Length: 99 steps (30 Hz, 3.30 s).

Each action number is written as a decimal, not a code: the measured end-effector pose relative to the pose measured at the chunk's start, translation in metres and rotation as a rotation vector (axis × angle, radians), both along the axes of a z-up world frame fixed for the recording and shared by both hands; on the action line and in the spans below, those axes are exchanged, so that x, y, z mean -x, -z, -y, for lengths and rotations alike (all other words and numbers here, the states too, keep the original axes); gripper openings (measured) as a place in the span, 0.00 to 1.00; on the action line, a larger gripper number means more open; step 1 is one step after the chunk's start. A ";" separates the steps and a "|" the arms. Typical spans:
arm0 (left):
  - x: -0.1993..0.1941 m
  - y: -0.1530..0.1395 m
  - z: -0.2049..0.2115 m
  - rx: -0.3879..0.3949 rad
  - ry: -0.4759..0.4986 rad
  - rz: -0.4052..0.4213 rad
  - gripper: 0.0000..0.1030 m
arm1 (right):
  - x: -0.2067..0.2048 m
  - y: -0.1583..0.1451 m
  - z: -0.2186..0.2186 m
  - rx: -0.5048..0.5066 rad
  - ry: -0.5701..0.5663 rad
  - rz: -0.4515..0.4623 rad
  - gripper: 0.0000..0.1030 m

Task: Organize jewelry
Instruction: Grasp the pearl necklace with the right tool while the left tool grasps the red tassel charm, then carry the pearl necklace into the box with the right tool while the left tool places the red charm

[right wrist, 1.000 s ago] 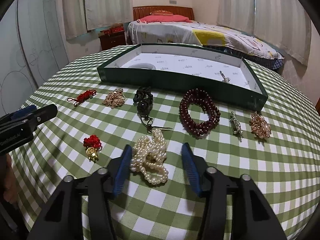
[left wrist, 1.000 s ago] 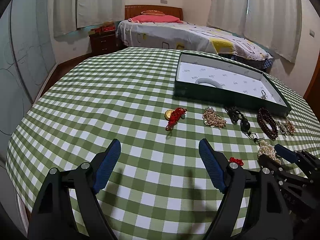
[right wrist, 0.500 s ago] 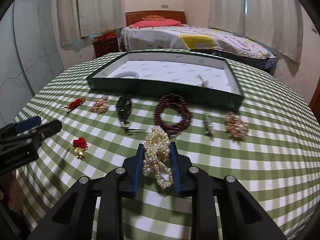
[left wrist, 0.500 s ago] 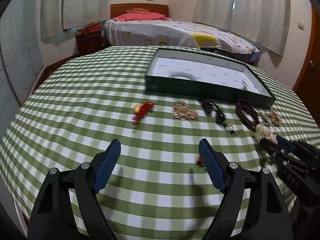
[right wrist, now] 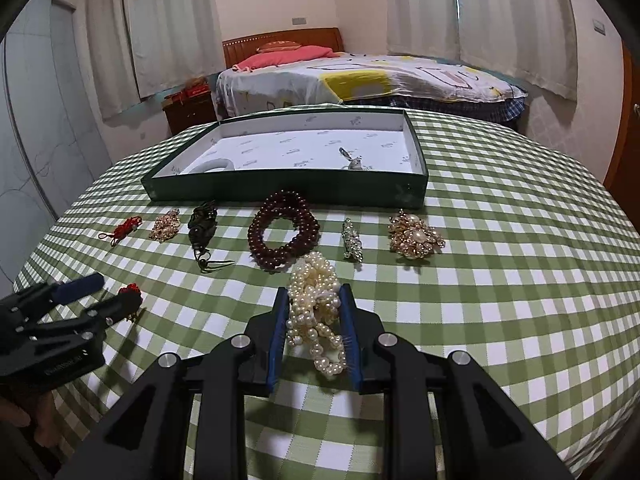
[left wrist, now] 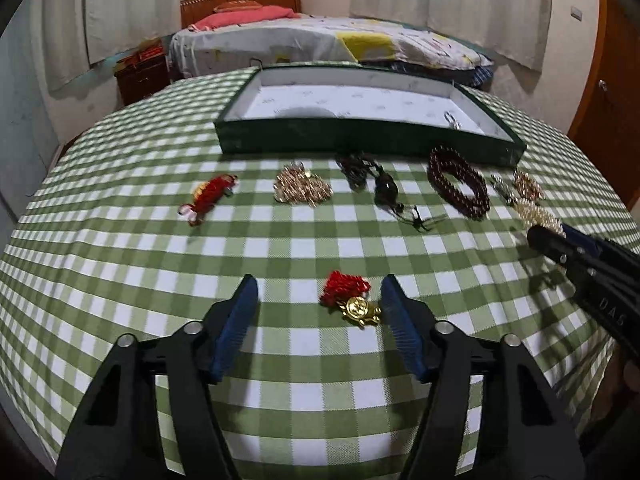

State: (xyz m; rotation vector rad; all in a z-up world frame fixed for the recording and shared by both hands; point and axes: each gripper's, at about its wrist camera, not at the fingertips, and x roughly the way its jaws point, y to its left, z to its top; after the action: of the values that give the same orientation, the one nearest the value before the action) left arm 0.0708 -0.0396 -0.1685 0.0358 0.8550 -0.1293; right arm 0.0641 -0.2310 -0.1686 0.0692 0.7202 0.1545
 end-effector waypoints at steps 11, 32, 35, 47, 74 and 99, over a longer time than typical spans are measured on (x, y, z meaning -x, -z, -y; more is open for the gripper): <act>0.002 0.000 0.000 0.047 0.047 0.012 0.21 | -0.001 0.002 -0.001 -0.006 -0.003 -0.002 0.25; -0.001 -0.028 -0.009 0.048 0.030 0.107 0.21 | 0.001 -0.014 -0.005 -0.003 -0.015 0.043 0.25; -0.006 -0.037 -0.009 0.055 0.028 0.127 0.21 | -0.001 -0.022 -0.005 -0.003 -0.017 0.060 0.25; -0.056 -0.077 0.020 0.094 0.075 0.218 0.21 | -0.043 -0.059 0.002 -0.005 -0.002 0.144 0.25; -0.184 -0.018 0.079 0.049 0.119 0.028 0.21 | -0.146 -0.012 0.033 0.015 0.061 -0.064 0.25; -0.161 -0.038 0.058 0.103 0.085 0.064 0.54 | -0.124 -0.037 0.040 -0.011 0.062 0.019 0.36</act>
State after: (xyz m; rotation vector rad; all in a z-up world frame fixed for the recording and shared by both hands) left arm 0.2316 -0.0976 -0.1305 -0.0202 0.7822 -0.2503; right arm 0.1878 -0.2714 -0.1320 0.1008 0.6972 0.0995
